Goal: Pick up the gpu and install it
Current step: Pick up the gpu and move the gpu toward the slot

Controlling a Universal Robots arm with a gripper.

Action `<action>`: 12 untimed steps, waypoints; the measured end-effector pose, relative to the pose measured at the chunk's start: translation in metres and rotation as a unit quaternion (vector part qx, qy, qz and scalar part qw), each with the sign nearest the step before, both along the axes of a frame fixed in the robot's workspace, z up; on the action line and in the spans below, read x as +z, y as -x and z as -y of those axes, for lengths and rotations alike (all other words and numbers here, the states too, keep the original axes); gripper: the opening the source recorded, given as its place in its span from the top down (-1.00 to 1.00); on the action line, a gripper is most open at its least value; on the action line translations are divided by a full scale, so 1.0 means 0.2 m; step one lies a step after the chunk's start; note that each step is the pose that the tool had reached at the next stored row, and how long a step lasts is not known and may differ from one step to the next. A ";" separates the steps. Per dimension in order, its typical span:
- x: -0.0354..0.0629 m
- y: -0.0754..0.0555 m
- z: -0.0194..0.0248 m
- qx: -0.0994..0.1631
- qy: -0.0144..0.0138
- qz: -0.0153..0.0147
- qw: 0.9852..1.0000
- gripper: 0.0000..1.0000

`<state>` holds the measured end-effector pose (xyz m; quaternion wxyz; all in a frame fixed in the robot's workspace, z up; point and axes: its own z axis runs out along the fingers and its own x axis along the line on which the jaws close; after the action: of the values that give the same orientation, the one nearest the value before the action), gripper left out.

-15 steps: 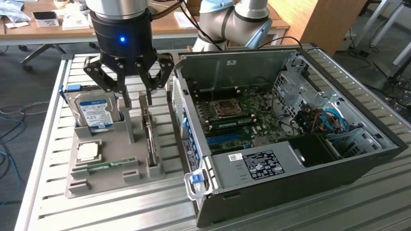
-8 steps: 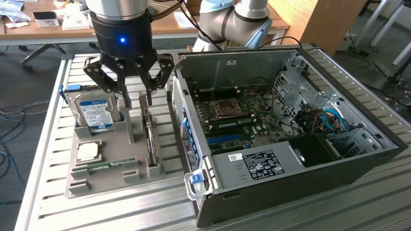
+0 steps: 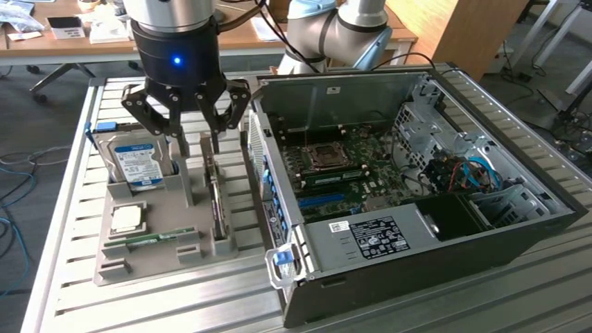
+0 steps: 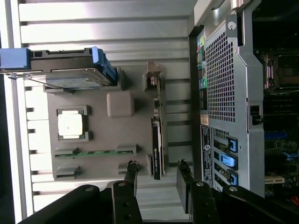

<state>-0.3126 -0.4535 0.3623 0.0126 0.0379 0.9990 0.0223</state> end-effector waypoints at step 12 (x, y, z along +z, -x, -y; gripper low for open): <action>-0.025 0.00 0.000 0.000 0.000 0.000 1.000 0.05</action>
<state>-0.3126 -0.4535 0.3574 0.0126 0.0379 0.9990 0.0223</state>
